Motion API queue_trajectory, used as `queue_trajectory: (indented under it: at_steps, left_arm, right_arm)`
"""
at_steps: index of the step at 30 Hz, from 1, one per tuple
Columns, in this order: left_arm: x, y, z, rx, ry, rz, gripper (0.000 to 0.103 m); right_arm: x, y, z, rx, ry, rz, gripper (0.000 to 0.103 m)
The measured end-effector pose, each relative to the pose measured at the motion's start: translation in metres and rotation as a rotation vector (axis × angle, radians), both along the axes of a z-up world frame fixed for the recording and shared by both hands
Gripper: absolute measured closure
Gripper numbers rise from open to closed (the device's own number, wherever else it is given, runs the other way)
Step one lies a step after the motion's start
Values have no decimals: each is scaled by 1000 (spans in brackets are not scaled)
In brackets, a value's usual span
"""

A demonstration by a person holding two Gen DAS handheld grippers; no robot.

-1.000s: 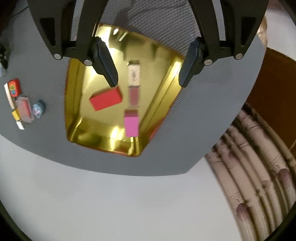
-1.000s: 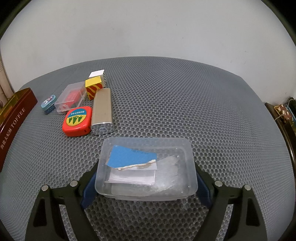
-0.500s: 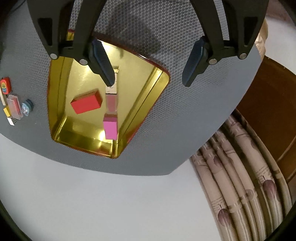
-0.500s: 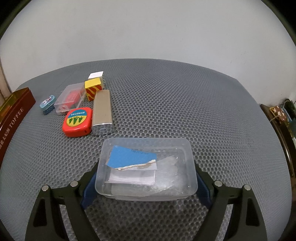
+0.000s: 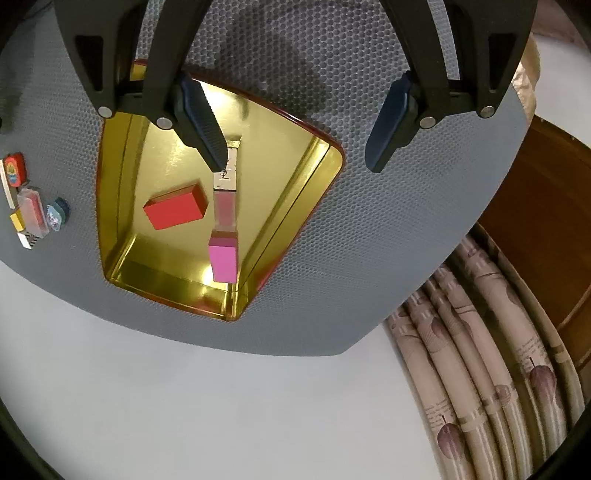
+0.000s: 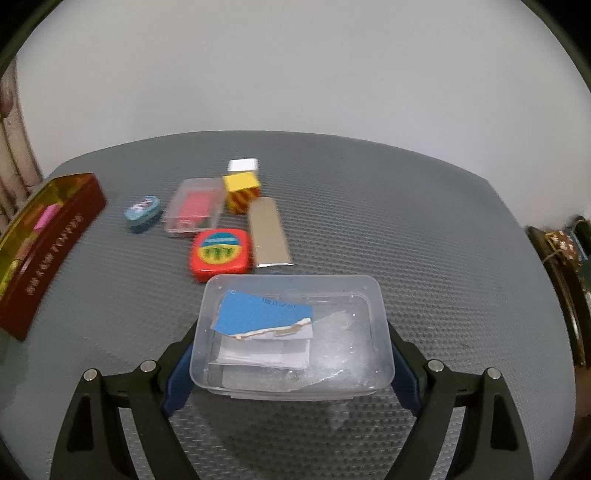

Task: Organize rigid objects
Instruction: 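Carry the clear plastic box into the gold tin and open the right gripper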

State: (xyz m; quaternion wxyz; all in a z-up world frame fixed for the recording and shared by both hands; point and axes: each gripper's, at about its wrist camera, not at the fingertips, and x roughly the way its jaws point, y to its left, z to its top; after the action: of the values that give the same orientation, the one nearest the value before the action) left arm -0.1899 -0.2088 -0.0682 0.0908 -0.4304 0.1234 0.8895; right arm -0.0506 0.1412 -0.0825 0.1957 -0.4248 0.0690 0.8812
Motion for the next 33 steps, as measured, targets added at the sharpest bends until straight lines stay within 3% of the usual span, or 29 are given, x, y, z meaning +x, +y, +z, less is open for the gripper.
queue_trajectory:
  at_steps: [19,33]
  left_arm:
    - [-9,-19,2,24,-16,65,29]
    - [-40,-99,10,74,-29,327,28]
  right_arm:
    - [-44,-60,35,0,33,197,15]
    - [-83,-149,60,-12,83,419,15]
